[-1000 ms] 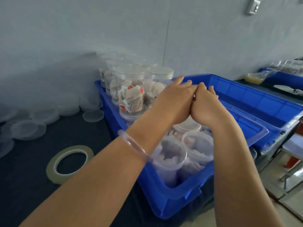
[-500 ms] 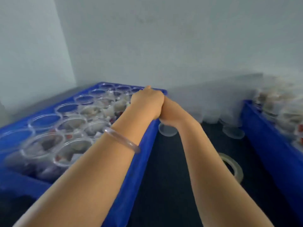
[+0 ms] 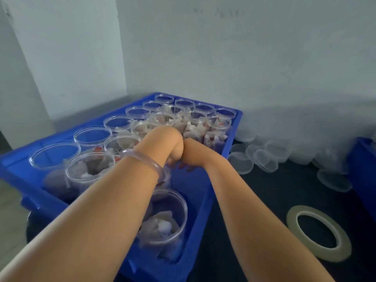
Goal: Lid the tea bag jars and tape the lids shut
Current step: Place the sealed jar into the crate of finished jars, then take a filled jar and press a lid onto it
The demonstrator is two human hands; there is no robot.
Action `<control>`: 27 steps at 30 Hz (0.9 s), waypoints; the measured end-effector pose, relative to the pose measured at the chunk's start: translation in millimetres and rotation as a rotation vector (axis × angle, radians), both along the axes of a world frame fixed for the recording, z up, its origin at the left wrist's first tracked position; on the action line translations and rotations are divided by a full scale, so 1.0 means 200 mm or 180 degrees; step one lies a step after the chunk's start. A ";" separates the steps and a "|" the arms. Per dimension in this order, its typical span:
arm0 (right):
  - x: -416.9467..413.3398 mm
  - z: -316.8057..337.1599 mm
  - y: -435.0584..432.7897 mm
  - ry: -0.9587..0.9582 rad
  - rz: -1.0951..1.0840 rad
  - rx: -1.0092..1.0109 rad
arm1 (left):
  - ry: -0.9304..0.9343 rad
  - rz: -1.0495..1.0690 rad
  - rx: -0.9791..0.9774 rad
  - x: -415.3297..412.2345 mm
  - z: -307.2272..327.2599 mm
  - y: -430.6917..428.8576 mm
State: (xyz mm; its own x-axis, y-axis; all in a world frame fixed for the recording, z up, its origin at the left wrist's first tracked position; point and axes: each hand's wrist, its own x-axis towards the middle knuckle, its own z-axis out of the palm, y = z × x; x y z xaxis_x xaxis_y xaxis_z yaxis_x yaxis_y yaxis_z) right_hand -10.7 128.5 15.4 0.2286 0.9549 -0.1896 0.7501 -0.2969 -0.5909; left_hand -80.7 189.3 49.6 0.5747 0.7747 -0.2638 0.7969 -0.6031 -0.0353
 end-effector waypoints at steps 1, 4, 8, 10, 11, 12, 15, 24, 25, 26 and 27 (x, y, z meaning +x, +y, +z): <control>0.00 0.00 -0.01 0.0345 -0.0071 0.0024 | 0.0028 -0.0029 -0.0073 -0.01 0.02 -0.02; 0.00 0.03 -0.03 0.0661 -0.0352 0.0293 | 0.0123 -0.0163 -0.0207 -0.01 0.09 -0.09; 0.05 0.25 -0.14 -0.0290 -0.0698 0.0920 | -0.0309 -0.0495 0.0234 0.05 0.27 -0.21; 0.13 0.42 -0.26 -0.0236 -0.0940 0.1290 | -0.0942 -0.0665 0.0549 0.11 0.42 -0.29; 0.18 0.50 -0.34 -0.0242 -0.1144 0.1572 | -0.1330 -0.0817 0.0709 0.15 0.49 -0.35; 0.24 0.56 -0.43 -0.0324 -0.1389 0.1870 | -0.1648 -0.1024 0.0848 0.20 0.55 -0.41; 0.38 0.60 -0.67 -0.0556 -0.1799 0.1948 | -0.2113 -0.1459 0.0779 0.37 0.53 -0.64; 0.61 -0.03 -0.94 -0.0079 -0.2244 0.0475 | -0.1670 -0.1613 -0.0461 0.69 -0.18 -0.80; 0.65 -0.06 -0.95 -0.0006 -0.2221 0.0543 | -0.1805 -0.1639 -0.0393 0.70 -0.21 -0.79; 0.70 -0.08 -0.96 0.0190 -0.2171 0.0612 | -0.1972 -0.1657 -0.0348 0.71 -0.23 -0.77; 0.75 -0.10 -0.97 0.0637 -0.2118 0.0698 | -0.2169 -0.1677 -0.0286 0.70 -0.26 -0.76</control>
State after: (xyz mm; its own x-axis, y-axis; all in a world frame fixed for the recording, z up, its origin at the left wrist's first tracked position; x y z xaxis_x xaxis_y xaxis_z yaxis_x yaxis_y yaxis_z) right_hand 139.1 -66.0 -5.0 0.7550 0.6466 -0.1087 0.3234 -0.5115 -0.7961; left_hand 59.7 37.2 -2.4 0.9080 0.3556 0.2213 0.2427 -0.8773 0.4139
